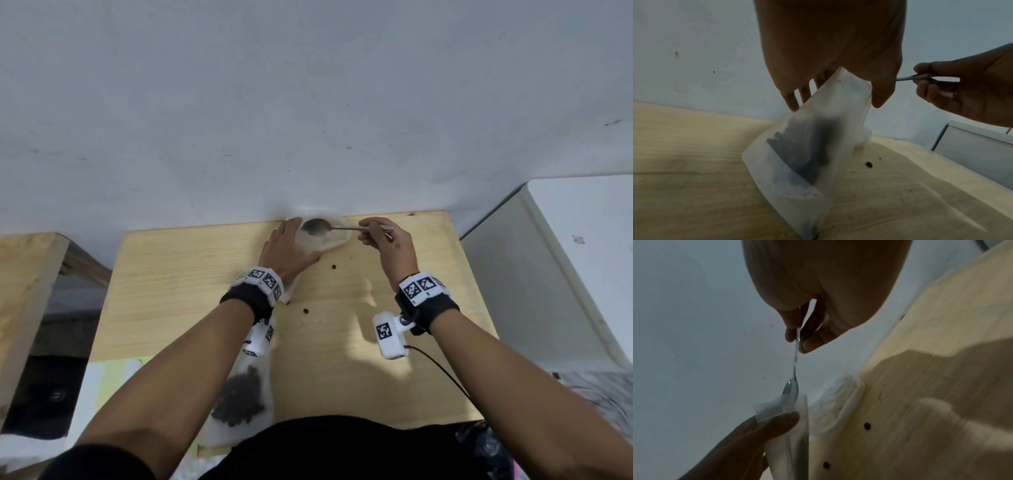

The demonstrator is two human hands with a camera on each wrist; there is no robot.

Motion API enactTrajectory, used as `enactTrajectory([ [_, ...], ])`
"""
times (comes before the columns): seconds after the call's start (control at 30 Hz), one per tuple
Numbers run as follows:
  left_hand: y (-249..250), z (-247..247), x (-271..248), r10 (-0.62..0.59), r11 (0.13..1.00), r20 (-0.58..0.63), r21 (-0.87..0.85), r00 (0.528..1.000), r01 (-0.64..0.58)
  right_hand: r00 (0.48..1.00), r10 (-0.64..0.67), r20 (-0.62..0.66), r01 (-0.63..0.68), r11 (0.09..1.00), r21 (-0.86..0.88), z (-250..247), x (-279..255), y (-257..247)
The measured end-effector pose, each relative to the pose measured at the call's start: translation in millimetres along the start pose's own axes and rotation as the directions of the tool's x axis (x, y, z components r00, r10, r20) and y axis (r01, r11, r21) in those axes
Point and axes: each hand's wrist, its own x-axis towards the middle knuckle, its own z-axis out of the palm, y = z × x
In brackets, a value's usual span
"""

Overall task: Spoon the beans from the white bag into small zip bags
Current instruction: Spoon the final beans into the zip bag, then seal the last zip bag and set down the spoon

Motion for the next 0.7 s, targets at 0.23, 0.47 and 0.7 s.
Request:
enactTrajectory([
  [0.23,-11,2,-2,0.032,0.997,-0.074,-0.062,0.997,-0.036,0.922,0.155,-0.355,-0.129,0.987,0.097,-32,0,27],
  [0.47,-17,-6,-6,0.032,0.988,-0.154,-0.147,0.988,-0.055,0.711,0.364,-0.602,-0.394,0.915,0.088,-67,-9,57],
  [0.7,-20,-11,-3,0.000,0.982,-0.160,-0.184,0.987,-0.030,0.726,0.290,-0.624,-0.573,0.757,-0.314,-70,-7,59],
])
